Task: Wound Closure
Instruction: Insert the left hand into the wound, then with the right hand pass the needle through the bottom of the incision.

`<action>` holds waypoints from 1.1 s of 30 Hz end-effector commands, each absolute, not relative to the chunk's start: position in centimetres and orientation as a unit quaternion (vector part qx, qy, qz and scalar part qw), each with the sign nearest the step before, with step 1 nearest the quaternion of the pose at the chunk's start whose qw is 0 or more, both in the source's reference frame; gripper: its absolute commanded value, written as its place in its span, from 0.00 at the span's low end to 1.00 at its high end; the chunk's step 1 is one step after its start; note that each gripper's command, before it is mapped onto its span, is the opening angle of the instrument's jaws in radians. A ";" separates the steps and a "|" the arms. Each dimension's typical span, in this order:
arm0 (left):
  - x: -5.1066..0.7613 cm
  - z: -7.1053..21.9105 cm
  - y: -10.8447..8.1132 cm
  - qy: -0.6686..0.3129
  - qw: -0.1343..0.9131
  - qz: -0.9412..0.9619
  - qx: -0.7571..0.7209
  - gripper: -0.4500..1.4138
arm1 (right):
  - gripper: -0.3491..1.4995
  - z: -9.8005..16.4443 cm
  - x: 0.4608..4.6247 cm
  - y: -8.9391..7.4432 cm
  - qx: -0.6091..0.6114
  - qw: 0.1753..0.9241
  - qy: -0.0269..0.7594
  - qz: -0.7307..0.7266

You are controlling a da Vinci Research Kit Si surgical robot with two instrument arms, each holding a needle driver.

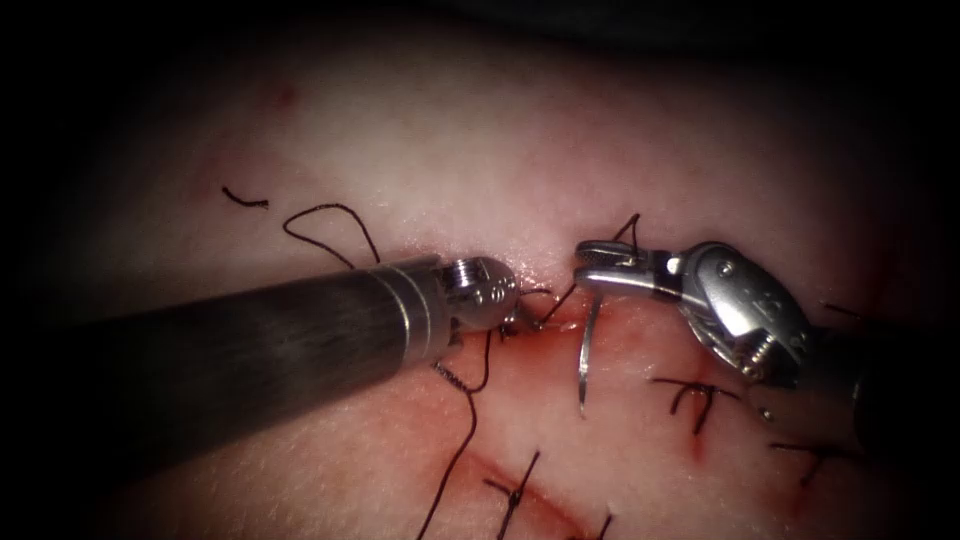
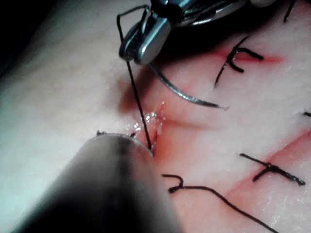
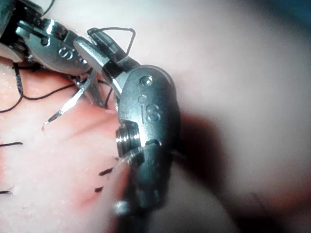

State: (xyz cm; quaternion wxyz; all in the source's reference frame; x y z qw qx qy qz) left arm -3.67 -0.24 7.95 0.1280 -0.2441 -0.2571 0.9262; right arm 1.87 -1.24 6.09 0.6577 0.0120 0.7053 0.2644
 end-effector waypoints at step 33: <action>-3.78 7.8 -0.5 -0.317 0.135 0.914 -0.216 0.40 | 0.00 6.7 2.21 -1.2 -0.129 0.711 0.683 0.111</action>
